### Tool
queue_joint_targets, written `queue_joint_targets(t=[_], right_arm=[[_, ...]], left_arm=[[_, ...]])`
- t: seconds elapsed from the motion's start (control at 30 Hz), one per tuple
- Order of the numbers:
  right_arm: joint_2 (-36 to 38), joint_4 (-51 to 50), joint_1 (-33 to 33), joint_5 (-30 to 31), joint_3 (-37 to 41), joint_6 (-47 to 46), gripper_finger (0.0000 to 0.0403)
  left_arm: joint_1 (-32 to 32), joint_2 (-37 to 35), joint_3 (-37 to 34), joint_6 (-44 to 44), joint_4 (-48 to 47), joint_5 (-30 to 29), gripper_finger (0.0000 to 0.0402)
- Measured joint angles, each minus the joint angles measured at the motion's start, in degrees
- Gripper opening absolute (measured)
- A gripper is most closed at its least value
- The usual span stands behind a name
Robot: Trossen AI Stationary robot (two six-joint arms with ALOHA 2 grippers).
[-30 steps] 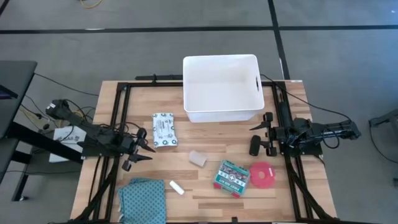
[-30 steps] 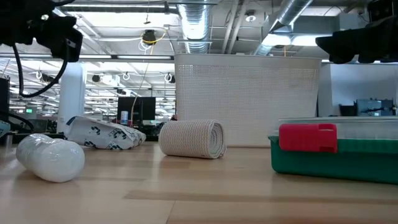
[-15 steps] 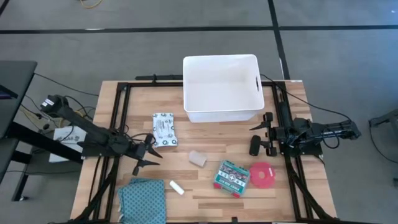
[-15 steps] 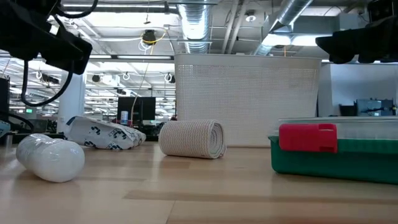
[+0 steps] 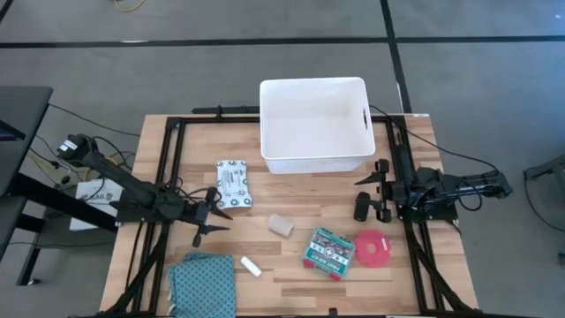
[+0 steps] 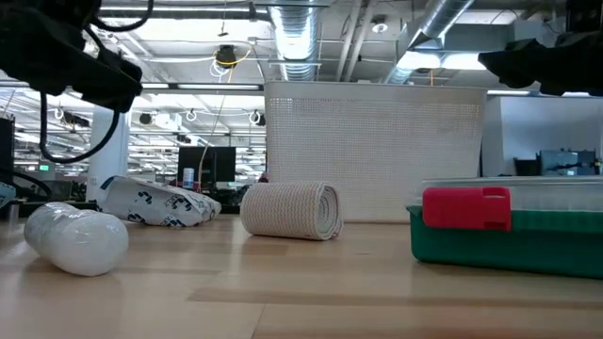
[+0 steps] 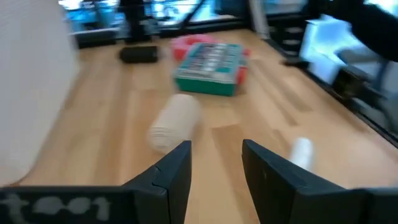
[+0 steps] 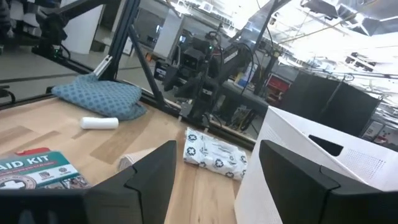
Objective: Pick & place medical supplies in basket/bin
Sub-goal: Put the white mailer bag into the white bin
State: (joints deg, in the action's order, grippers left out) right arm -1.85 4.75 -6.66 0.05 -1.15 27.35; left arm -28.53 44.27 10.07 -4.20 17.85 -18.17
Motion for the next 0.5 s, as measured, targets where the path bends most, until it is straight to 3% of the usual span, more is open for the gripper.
queue_joint_targets(t=[0.13,0.5], right_arm=[[0.00,0.00,0.02,0.00,0.00,0.07,0.0225],[0.00,2.05,0.04,0.00,-0.01,0.01,0.0225]], left_arm=[[0.02,0.00,0.02,-3.96,-0.21,-1.88,0.0132],[0.04,0.00,0.02,0.98,-0.84,-11.34,0.0132]])
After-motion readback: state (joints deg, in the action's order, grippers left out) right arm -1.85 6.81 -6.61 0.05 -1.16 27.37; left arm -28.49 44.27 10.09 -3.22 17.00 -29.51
